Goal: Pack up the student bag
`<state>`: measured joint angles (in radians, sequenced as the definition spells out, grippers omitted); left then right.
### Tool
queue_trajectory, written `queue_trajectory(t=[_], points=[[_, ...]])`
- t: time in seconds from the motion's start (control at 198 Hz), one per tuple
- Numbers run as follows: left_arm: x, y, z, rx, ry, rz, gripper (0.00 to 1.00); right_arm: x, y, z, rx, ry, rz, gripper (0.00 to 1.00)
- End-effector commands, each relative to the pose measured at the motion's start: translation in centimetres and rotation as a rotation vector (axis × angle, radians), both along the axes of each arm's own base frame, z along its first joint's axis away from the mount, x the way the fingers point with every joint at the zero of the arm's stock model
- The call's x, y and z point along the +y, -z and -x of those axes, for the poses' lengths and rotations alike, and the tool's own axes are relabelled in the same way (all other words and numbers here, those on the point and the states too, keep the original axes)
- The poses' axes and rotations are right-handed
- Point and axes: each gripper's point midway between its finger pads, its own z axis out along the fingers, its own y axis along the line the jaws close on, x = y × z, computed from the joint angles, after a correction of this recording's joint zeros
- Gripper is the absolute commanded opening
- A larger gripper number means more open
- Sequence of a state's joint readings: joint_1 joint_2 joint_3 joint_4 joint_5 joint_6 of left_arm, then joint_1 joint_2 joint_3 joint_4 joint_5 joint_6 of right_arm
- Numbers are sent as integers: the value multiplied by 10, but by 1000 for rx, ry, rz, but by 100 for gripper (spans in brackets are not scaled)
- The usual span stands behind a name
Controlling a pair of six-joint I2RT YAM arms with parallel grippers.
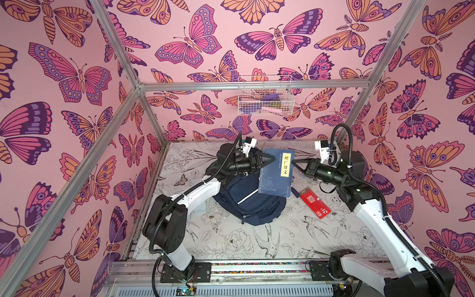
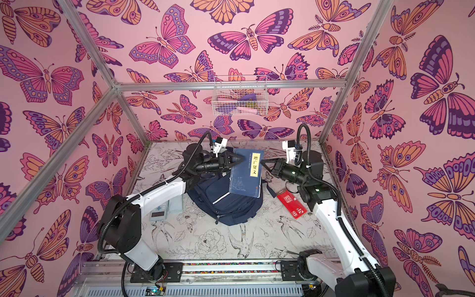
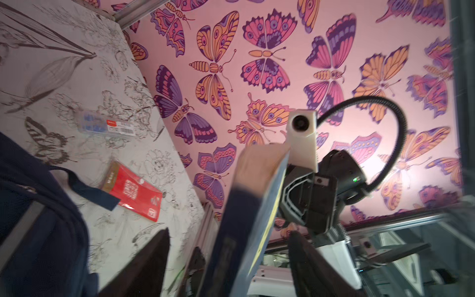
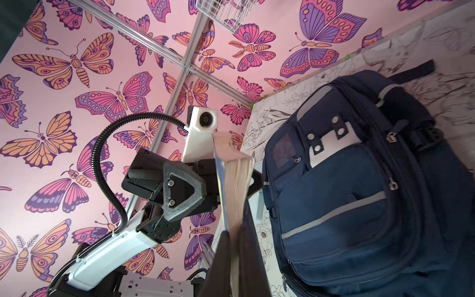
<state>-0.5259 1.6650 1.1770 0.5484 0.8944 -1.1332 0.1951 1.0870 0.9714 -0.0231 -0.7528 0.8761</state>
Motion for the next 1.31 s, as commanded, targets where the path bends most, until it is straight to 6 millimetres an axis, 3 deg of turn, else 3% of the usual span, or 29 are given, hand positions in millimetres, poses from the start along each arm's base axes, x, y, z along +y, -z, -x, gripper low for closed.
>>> queue_trajectory(t=[0.0,0.076,0.212,0.293,0.313,0.379,0.384,0.495,0.601,0.823,1.066,1.197,1.308], points=[[-2,-12,5,-16,52,73,53,10,-20,-4,-63,-20,-65,0],[-2,-13,5,-20,52,72,30,10,-16,-7,-55,-12,-84,0],[1,-5,5,-3,42,62,1,11,-6,-11,-27,-8,-82,0],[3,-3,6,2,40,59,0,11,-1,-12,-7,-10,-62,1],[5,-4,6,-1,40,60,0,11,0,-12,-4,-16,-52,5],[9,-7,7,-10,45,62,0,10,8,-11,20,-48,4,41],[9,-7,7,-11,46,62,0,10,10,-11,31,-52,8,48],[17,-16,13,-37,76,67,0,25,11,-1,54,-225,1,83],[22,-22,20,-55,103,70,0,35,12,9,48,-310,-4,86],[25,-37,36,-109,172,93,0,52,14,20,32,-386,-14,80],[27,-50,49,-157,228,109,0,61,15,24,36,-429,-35,60],[29,-50,48,-160,227,108,0,60,14,23,35,-421,-24,36],[31,-47,46,-155,218,105,0,60,14,25,34,-421,-16,5]])
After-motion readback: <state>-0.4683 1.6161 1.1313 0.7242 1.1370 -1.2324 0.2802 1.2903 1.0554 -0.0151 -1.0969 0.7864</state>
